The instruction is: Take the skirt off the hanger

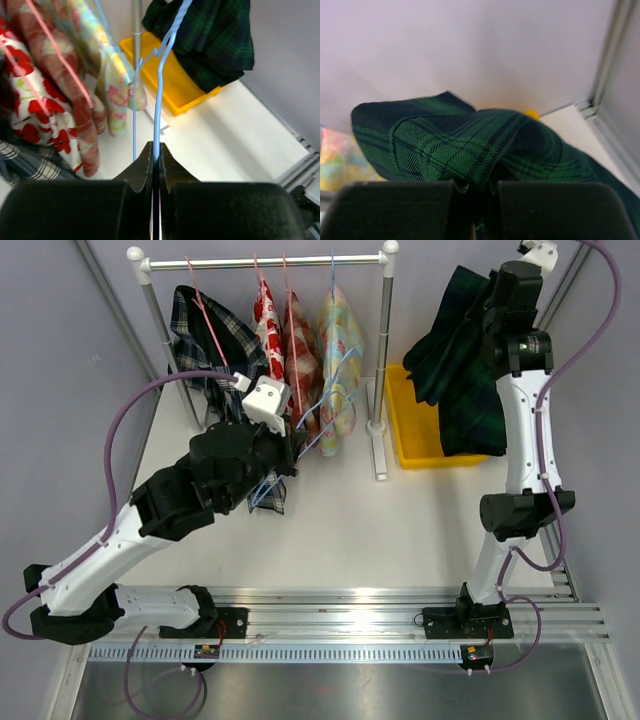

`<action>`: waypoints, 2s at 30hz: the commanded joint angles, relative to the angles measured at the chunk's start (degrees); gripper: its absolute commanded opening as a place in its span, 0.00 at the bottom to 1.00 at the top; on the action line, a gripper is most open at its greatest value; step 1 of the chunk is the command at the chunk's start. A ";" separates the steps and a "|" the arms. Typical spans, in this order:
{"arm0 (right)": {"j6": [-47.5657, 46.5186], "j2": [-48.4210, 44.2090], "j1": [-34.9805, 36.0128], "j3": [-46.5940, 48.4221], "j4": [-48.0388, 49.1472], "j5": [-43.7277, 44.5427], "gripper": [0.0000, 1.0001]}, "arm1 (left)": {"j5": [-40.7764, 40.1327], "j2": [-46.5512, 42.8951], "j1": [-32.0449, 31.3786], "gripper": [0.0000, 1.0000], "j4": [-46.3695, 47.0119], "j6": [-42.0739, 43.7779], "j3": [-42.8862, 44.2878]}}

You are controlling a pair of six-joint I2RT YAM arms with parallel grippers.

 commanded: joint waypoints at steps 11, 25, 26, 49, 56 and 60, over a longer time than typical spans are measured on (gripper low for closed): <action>14.15 -14.71 -0.35 -61.63 19.97 -23.47 0.99 | -16.58 23.25 2.49 0.00 2.39 6.27 27.13; 14.52 -48.13 2.19 -90.55 20.54 -32.45 0.99 | -13.71 44.45 11.02 0.00 22.77 4.19 46.42; 14.16 -48.84 2.28 -90.81 19.58 -32.45 0.99 | -12.56 44.89 12.24 0.00 23.92 2.68 46.06; 13.72 -57.55 2.28 -94.50 13.60 -32.98 0.99 | 4.95 38.77 15.69 0.75 22.35 -11.32 33.59; 14.33 -58.25 2.28 -95.73 13.86 -33.33 0.99 | -0.06 31.28 16.38 0.82 18.05 -3.76 28.83; 15.12 -58.51 2.37 -96.44 14.04 -33.77 0.99 | 0.02 30.22 18.32 0.82 16.37 -3.40 28.66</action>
